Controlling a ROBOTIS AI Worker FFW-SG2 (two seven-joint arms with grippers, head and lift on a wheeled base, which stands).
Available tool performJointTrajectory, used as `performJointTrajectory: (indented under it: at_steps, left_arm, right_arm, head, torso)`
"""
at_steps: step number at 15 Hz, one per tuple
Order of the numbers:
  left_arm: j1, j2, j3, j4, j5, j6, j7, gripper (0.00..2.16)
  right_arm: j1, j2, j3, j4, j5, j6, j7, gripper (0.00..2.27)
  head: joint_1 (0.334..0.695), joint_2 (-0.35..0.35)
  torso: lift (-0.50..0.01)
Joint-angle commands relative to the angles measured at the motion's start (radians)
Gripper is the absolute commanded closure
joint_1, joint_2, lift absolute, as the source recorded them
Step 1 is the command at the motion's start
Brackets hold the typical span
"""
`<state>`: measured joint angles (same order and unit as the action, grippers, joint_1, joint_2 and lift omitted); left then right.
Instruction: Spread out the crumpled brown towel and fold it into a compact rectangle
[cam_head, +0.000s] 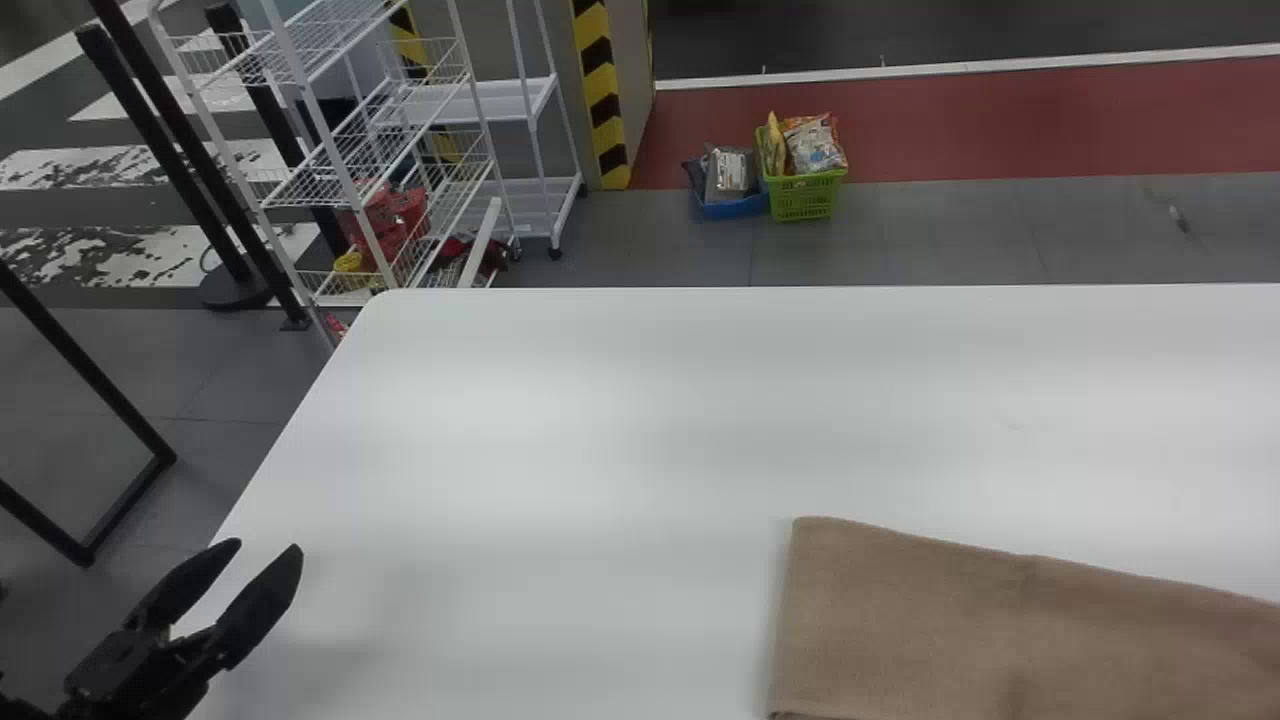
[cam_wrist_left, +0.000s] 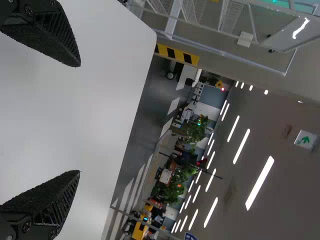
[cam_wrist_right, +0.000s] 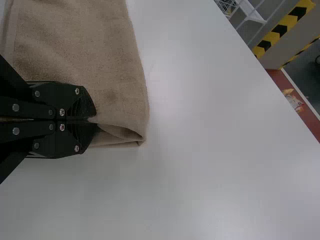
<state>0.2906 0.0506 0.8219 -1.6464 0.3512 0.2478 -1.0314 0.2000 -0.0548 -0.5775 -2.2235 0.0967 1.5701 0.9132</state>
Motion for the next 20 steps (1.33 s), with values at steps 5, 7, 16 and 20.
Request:
performJointTrajectory:
  at_steps: [5,7,16,20]
  left_arm:
    - [-0.002,-0.002,-0.001,0.0,-0.009,0.0,0.005,0.04]
    - [-0.002,-0.002,-0.001,0.0,-0.009,0.0,0.005,0.04]
    - [-0.002,0.0,0.0,0.002,-0.011,0.0,0.008,0.04]
    - [-0.002,0.0,-0.001,0.002,-0.012,0.0,0.007,0.04]
  right_arm:
    - [-0.033,-0.017,0.019,0.061,0.035,0.002,-0.004,0.45]
    - [-0.034,-0.016,0.021,0.057,0.028,0.002,-0.004,0.33]
    - [-0.024,-0.016,-0.005,-0.005,0.015,0.002,0.032,0.33]
    - [-0.022,-0.02,0.015,0.015,0.04,0.002,0.032,0.34]
  head:
    - [0.695,0.186]
    - [0.695,0.184]
    - [0.695,0.186]
    - [0.695,0.187]
  torso:
    - [-0.127]
    - [-0.127]
    - [-0.127]
    - [-0.127]
